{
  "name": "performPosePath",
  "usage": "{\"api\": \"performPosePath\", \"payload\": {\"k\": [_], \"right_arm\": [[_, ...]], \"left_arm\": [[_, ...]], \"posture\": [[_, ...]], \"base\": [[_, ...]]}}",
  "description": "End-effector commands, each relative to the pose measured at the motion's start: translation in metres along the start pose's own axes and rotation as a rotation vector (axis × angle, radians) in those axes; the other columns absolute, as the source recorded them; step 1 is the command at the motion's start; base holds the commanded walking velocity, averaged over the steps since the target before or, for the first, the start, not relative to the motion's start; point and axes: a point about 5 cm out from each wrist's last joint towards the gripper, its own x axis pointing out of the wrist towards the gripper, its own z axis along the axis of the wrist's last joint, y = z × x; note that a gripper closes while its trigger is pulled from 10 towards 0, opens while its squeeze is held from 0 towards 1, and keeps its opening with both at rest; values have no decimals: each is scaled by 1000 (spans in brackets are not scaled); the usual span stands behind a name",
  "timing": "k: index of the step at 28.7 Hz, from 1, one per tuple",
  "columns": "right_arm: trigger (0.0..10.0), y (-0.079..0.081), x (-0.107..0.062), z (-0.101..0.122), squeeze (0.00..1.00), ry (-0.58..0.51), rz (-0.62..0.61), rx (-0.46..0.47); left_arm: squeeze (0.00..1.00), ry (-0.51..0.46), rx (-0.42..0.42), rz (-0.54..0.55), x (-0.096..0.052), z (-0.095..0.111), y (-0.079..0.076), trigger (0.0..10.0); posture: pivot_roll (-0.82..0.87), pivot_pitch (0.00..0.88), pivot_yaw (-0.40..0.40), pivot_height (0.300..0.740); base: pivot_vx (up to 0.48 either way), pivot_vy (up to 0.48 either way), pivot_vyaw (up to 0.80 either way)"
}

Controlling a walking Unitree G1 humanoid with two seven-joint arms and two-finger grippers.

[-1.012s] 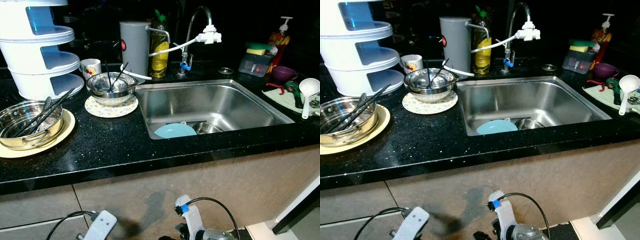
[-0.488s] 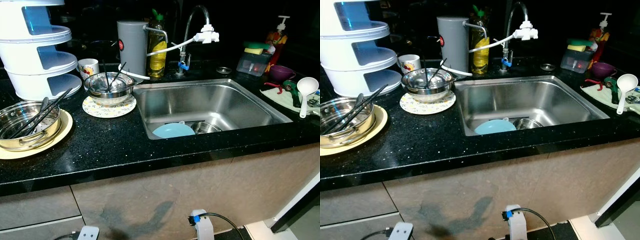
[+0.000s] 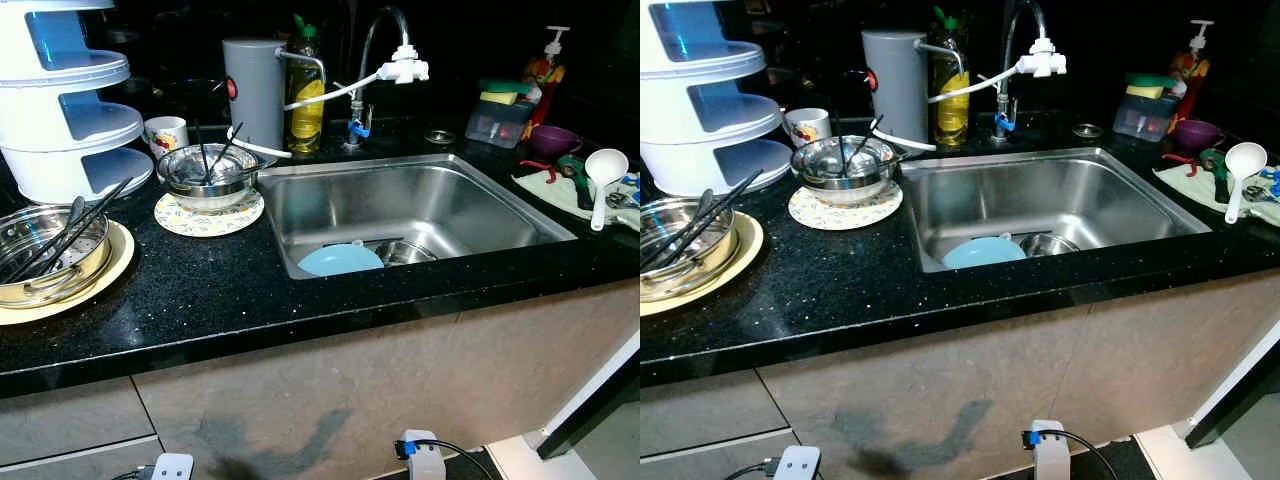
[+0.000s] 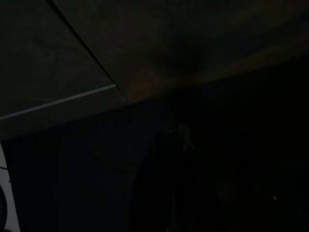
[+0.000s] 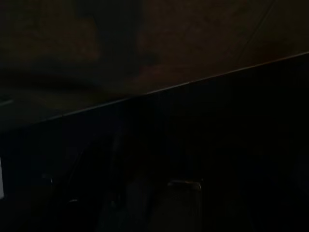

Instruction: Kitchen organization

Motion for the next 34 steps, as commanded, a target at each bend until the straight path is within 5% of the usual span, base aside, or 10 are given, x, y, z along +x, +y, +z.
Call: {"api": "performPosePath", "payload": {"k": [1, 10, 34], "right_arm": [[10000, -3, -3, -10, 0, 20, -19, 16], [10000, -8, -6, -21, 0, 44, -41, 67], [10000, -4, -6, -27, 0, 80, -9, 49]], "left_arm": [[0, 10, -3, -9, -1, -5, -1, 10000], [0, 41, 148, -31, -4, -14, -1, 10000], [0, 74, 75, 5, -5, -20, 2, 10000]], "posture": [[25, 142, -42, 740], [22, 140, -43, 740], [33, 129, -52, 740]], "base": [[0, 0, 0], [0, 0, 0], [0, 0, 0]]}}
